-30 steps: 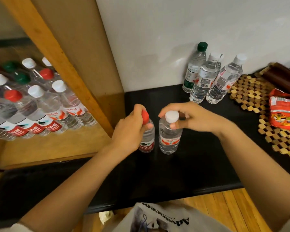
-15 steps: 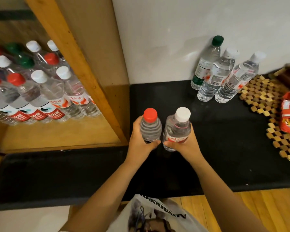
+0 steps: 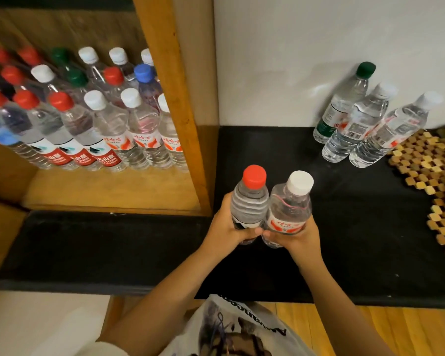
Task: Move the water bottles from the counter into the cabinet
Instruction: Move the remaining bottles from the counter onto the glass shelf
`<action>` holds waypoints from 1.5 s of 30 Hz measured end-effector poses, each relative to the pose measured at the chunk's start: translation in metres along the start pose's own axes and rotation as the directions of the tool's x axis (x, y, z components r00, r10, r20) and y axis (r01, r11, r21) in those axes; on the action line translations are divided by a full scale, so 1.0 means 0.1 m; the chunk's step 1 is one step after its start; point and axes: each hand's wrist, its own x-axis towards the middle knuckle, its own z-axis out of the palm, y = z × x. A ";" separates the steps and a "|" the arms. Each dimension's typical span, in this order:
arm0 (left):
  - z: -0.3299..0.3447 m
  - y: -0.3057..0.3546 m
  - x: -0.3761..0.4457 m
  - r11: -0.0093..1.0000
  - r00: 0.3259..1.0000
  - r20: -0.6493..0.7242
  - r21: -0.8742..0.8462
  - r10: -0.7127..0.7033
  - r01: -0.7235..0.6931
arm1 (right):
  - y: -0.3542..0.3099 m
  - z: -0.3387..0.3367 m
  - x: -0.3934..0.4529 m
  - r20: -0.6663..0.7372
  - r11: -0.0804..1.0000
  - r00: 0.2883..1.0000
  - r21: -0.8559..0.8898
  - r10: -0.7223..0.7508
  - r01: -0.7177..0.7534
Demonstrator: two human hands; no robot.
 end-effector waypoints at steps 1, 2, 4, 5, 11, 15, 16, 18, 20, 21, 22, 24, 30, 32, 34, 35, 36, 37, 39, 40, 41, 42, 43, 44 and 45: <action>-0.04 0.04 -0.06 1.000 1.000 0.018 0.004 0.011 -0.011 | -0.05 0.01 -0.06 0.000 1.000 1.000 0.008 -0.003 0.003; -0.07 0.08 -0.12 1.000 0.999 0.030 0.001 0.022 -0.022 | -0.10 0.02 -0.11 0.003 1.000 1.000 0.018 -0.007 0.006; -0.16 0.17 -0.24 0.999 0.999 0.043 -0.026 0.030 -0.029 | -0.21 0.04 -0.21 0.022 0.999 1.000 0.039 -0.020 0.019; -0.20 0.22 -0.30 0.999 0.998 0.048 -0.044 0.030 -0.027 | -0.26 0.07 -0.26 0.031 0.999 0.999 0.044 -0.024 0.023; -0.53 0.46 -0.65 0.989 0.998 0.001 -0.139 0.057 -0.056 | -0.55 0.35 -0.53 0.099 0.992 0.993 0.115 -0.058 0.046; -0.79 0.60 -0.84 0.979 0.993 -0.060 -0.170 0.106 -0.114 | -0.78 0.59 -0.66 0.181 0.976 0.977 0.205 -0.110 0.072; -0.87 0.66 -0.89 0.975 0.990 -0.077 -0.181 0.118 -0.130 | -0.86 0.68 -0.68 0.196 0.971 0.973 0.225 -0.123 0.077; -1.01 0.78 -0.96 0.964 0.983 -0.103 -0.207 0.151 -0.170 | -1.02 0.81 -0.72 0.211 0.962 0.966 0.256 -0.147 0.091; -1.18 0.96 -1.02 0.945 0.971 -0.131 -0.234 0.201 -0.227 | -1.23 0.95 -0.74 0.219 0.957 0.957 0.262 -0.187 0.127; -1.27 1.06 -1.05 0.934 0.961 -0.148 -0.244 0.232 -0.262 | -1.35 1.03 -0.75 0.222 0.953 0.952 0.266 -0.210 0.148; -1.36 1.17 -1.07 0.921 0.951 -0.164 -0.252 0.261 -0.296 | -1.48 1.09 -0.74 0.226 0.946 0.946 0.276 -0.234 0.168; -1.52 1.38 -1.10 0.894 0.926 -0.194 -0.257 0.324 -0.366 | -1.76 1.21 -0.74 0.220 0.933 0.934 0.291 -0.280 0.211; -2.00 2.00 -1.08 0.822 0.832 -0.210 -0.161 0.513 -0.547 | -2.58 1.51 -0.70 0.153 0.845 0.856 0.316 -0.493 0.431; -2.15 2.23 -1.06 0.801 0.800 -0.248 -0.124 0.546 -0.585 | -2.84 1.60 -0.68 0.144 0.797 0.811 0.345 -0.567 0.496; -2.29 2.47 -1.04 0.769 0.754 -0.282 -0.082 0.593 -0.634 | -3.12 1.68 -0.67 0.139 0.750 0.769 0.380 -0.624 0.541; -2.36 2.60 -1.02 0.752 0.732 -0.290 -0.060 0.616 -0.656 | -3.26 1.71 -0.66 0.139 0.729 0.746 0.388 -0.651 0.564; -2.42 2.73 -1.00 0.735 0.712 -0.292 -0.044 0.638 -0.677 | -3.39 1.73 -0.65 0.143 0.706 0.717 0.385 -0.682 0.594; -2.48 2.85 -0.98 0.717 0.694 -0.289 -0.034 0.660 -0.696 | -3.52 1.75 -0.64 0.150 0.683 0.686 0.375 -0.712 0.627; -2.58 3.07 -0.92 0.686 0.661 -0.287 -0.020 0.693 -0.727 | -3.75 1.78 -0.59 0.150 0.647 0.646 0.377 -0.749 0.663; -2.63 3.17 -0.89 0.674 0.646 -0.294 -0.008 0.705 -0.739 | -3.84 1.79 -0.55 0.153 0.629 0.627 0.397 -0.763 0.668; -2.69 3.26 -0.86 0.664 0.631 -0.302 0.010 0.715 -0.748 | -3.94 1.80 -0.50 0.162 0.614 0.608 0.413 -0.777 0.673; -2.73 3.35 -0.82 0.659 0.621 -0.307 0.028 0.721 -0.752 | -4.04 1.82 -0.46 0.172 0.607 0.597 0.416 -0.784 0.677; -2.79 3.43 -0.78 0.661 0.620 -0.306 0.042 0.722 -0.749 | -4.14 1.86 -0.40 0.175 0.606 0.593 0.408 -0.786 0.682; -2.84 3.50 -0.74 0.672 0.631 -0.297 0.049 0.716 -0.739 | -4.23 1.89 -0.33 0.169 0.608 0.595 0.389 -0.785 0.692; -2.90 3.56 -0.70 0.688 0.649 -0.285 0.053 0.705 -0.724 | -4.31 1.92 -0.26 0.156 0.613 0.603 0.361 -0.783 0.703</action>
